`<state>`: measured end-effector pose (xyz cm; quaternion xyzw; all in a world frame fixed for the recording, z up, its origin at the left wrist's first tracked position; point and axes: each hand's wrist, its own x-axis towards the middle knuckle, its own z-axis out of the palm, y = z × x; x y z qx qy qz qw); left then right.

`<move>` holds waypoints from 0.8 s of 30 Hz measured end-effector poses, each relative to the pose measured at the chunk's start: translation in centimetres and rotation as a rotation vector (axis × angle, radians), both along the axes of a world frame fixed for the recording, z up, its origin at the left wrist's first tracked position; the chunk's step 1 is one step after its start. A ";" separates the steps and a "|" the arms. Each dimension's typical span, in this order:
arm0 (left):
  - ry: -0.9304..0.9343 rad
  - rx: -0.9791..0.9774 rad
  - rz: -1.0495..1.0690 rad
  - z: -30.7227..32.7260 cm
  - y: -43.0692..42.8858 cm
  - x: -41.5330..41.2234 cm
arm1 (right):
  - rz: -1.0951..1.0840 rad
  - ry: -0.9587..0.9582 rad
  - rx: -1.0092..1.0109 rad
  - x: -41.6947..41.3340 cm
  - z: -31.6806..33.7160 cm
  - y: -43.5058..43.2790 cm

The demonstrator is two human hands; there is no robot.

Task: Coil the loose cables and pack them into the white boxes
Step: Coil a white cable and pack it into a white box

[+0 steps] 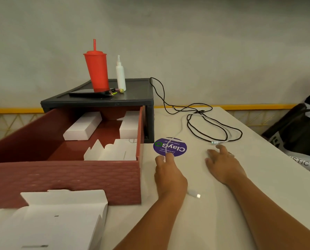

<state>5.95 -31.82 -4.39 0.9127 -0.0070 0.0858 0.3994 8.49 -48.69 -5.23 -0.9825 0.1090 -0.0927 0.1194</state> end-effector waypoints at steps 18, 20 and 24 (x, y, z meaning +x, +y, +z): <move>0.184 -0.563 -0.351 1.6 8.0 -14.2 | 0.155 -0.330 0.093 -14.3 -0.5 7.5; 0.243 -0.827 -0.369 3.0 9.7 -15.7 | 0.095 -0.429 0.152 -15.6 -0.4 8.0; 0.267 -1.367 -0.426 7.4 14.1 -17.9 | -0.083 -0.533 0.449 -18.3 0.7 8.7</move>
